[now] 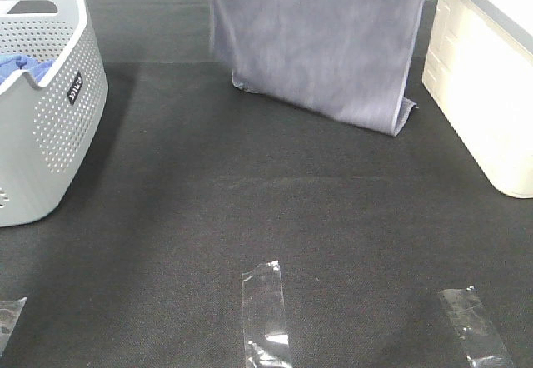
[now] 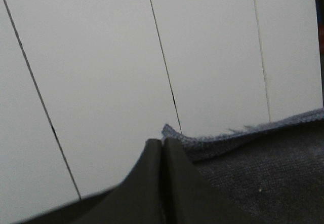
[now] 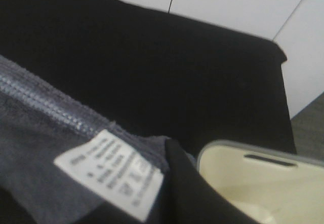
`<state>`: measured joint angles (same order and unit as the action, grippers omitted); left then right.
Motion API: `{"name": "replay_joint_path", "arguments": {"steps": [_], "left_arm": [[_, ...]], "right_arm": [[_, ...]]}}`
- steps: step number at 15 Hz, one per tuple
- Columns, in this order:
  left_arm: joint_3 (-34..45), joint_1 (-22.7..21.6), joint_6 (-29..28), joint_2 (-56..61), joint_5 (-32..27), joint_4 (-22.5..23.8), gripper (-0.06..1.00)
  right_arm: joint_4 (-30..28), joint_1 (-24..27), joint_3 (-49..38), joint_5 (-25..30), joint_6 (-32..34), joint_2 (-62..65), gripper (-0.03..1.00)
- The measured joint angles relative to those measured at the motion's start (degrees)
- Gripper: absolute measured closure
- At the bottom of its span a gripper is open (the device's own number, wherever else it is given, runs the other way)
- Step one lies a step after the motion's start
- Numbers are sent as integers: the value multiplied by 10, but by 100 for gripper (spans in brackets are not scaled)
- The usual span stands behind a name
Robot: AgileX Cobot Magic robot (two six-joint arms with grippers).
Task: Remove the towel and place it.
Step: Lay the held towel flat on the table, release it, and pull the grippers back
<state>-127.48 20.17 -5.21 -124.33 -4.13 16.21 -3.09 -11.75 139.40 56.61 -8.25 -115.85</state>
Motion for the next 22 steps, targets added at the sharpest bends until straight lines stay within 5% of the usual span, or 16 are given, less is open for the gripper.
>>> {"name": "replay_joint_path", "arguments": {"steps": [3,6,10,14,22], "left_arm": [[0,38,9,34,-249,-11,94],[0,57,10,57,-438,-33,94],[0,60,8,69,-604,-78,94],[38,60,-13,97,-647,-116,94],[444,175,-58,293,-650,-194,94]], "right_arm": [[4,0,0,116,0,1,97],[42,0,-29,128,19,14,97],[92,0,-180,132,29,84,97],[129,0,-363,132,29,167,97],[176,2,-727,131,25,357,97]]}}
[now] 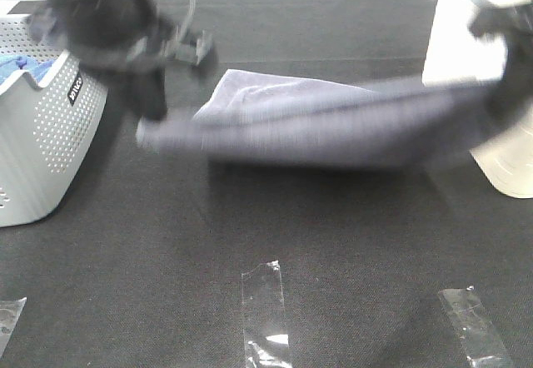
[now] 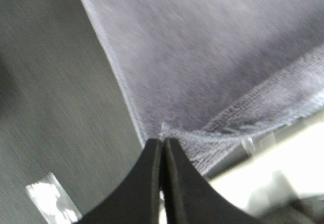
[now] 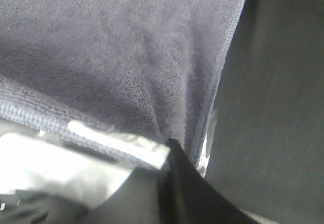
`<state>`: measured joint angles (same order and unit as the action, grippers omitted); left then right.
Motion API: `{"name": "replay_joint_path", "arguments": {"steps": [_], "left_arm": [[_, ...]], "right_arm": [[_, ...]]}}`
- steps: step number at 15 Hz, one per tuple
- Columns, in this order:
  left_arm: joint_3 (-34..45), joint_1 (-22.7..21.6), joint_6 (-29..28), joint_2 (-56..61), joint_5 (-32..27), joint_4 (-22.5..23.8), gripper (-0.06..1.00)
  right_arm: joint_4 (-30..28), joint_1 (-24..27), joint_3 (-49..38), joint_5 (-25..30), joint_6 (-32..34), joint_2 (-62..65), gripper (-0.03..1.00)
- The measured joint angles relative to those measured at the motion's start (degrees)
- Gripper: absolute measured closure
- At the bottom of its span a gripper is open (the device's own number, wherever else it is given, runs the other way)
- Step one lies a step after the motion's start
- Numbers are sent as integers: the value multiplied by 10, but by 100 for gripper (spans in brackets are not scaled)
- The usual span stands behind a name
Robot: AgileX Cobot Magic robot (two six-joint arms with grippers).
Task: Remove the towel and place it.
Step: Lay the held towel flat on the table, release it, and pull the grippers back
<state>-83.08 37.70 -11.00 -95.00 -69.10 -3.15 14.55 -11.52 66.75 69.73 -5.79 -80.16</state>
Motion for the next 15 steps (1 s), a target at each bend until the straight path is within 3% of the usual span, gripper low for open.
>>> {"name": "replay_joint_path", "arguments": {"steps": [2,7,8,12,15], "left_arm": [[81,66,-53,56,0,-2,94],[195,193,-185,120,1,-3,94],[195,193,-185,120,1,-3,94],[265,268,-281,143,18,-32,94],[323,273,-311,144,41,-57,94]], "right_arm": [[5,0,-85,1,0,86,97],[51,0,-212,1,10,239,97],[51,0,-212,1,10,239,97],[78,0,-266,3,38,316,97],[105,0,-314,4,49,327,97]]}}
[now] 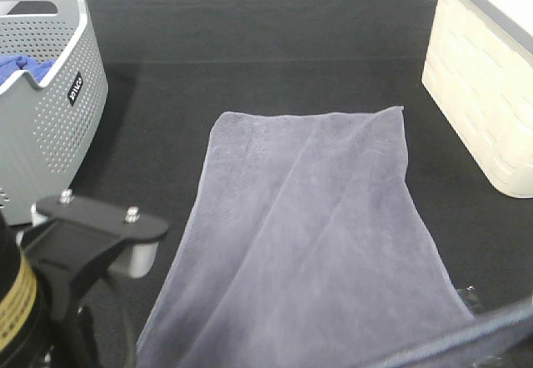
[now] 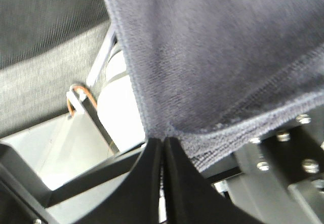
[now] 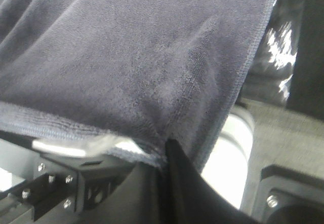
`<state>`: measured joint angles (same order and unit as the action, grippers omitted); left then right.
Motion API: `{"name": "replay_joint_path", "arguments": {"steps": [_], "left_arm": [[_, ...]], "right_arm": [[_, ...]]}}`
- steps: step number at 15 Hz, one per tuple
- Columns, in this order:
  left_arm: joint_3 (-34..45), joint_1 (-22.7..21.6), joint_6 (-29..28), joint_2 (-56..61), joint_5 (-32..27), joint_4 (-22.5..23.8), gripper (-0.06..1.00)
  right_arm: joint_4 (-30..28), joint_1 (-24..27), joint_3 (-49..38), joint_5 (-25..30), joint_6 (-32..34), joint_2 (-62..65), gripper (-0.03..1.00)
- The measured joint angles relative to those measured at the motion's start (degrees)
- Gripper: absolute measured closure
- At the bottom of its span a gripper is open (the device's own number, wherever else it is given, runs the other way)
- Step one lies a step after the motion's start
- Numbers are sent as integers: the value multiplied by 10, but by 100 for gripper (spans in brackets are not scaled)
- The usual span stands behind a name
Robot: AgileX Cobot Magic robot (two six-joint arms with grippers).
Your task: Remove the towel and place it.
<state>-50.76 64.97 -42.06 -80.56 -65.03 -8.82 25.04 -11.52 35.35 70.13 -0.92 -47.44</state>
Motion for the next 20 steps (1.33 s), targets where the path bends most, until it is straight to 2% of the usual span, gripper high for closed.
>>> {"name": "replay_joint_path", "arguments": {"steps": [5,8,9,10,12,13,14,17,20], "left_arm": [[50,0,-5,-11,95,8,94],[50,0,-7,-38,106,9,92],[50,0,-9,-40,93,7,79],[50,0,-12,-41,78,4,62],[45,0,-20,-42,67,3,33],[42,0,-21,-42,66,3,29],[42,0,-21,-42,66,4,27],[30,0,-22,-42,62,17,26],[-20,-6,-22,-43,50,77,26]], "right_arm": [[-30,0,-70,0,1,-17,97],[-30,0,-71,-2,1,-21,97],[-38,0,-71,-2,1,-21,90],[-46,0,-71,-2,1,-21,80],[-45,0,-64,-2,1,-21,48],[-45,0,-60,-2,1,-21,36],[-46,0,-58,-2,1,-21,31],[-48,0,-48,-2,1,-21,27],[-48,0,15,-9,-14,-25,29]]}}
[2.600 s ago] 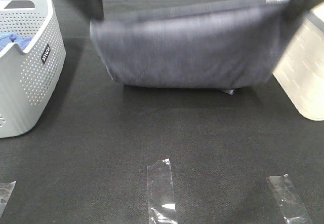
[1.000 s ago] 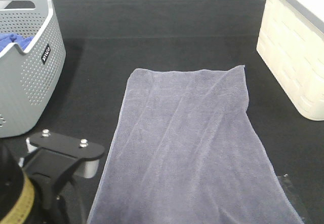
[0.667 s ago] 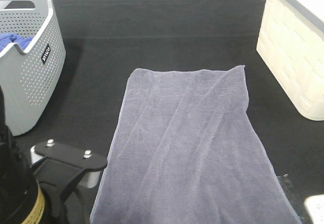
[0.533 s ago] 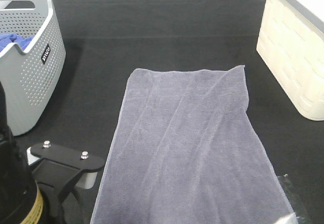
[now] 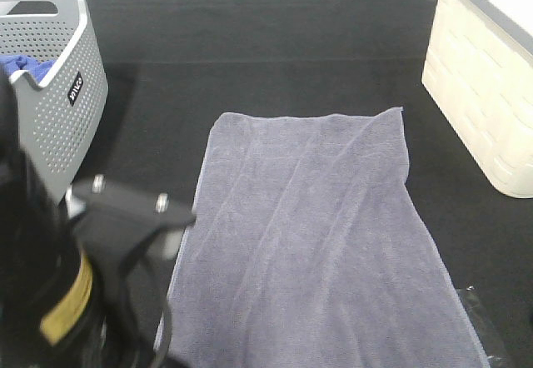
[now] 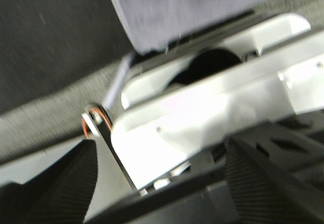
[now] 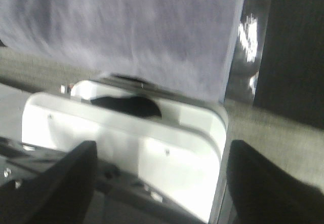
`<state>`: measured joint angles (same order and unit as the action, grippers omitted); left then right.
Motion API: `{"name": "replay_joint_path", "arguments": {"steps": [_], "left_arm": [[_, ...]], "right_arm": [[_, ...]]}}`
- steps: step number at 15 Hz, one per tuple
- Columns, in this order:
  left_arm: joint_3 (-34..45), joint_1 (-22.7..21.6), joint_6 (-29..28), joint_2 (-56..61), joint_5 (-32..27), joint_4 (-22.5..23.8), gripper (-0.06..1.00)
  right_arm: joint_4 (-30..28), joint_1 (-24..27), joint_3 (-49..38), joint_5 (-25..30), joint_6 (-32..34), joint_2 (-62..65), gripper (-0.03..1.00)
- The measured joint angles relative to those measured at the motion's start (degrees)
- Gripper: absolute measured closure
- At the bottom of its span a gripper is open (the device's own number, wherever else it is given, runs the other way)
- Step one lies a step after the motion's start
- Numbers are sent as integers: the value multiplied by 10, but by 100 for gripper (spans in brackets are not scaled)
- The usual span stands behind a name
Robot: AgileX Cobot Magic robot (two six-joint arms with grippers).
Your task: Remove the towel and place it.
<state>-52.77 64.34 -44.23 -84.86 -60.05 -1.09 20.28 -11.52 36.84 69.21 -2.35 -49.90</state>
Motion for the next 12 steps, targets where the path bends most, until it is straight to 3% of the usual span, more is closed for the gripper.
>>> {"name": "replay_joint_path", "arguments": {"steps": [3,7,9,12], "left_arm": [[-66,-91,35,-2,7,56,29],[-171,-255,176,-40,62,54,30],[-224,-306,227,-75,75,52,30],[-306,-355,260,-168,120,52,30]], "right_arm": [[0,0,85,-38,-43,-73,38],[0,0,235,-96,-116,-240,42],[0,0,304,-119,-121,-315,42],[-37,0,403,-160,-121,-431,42]]}}
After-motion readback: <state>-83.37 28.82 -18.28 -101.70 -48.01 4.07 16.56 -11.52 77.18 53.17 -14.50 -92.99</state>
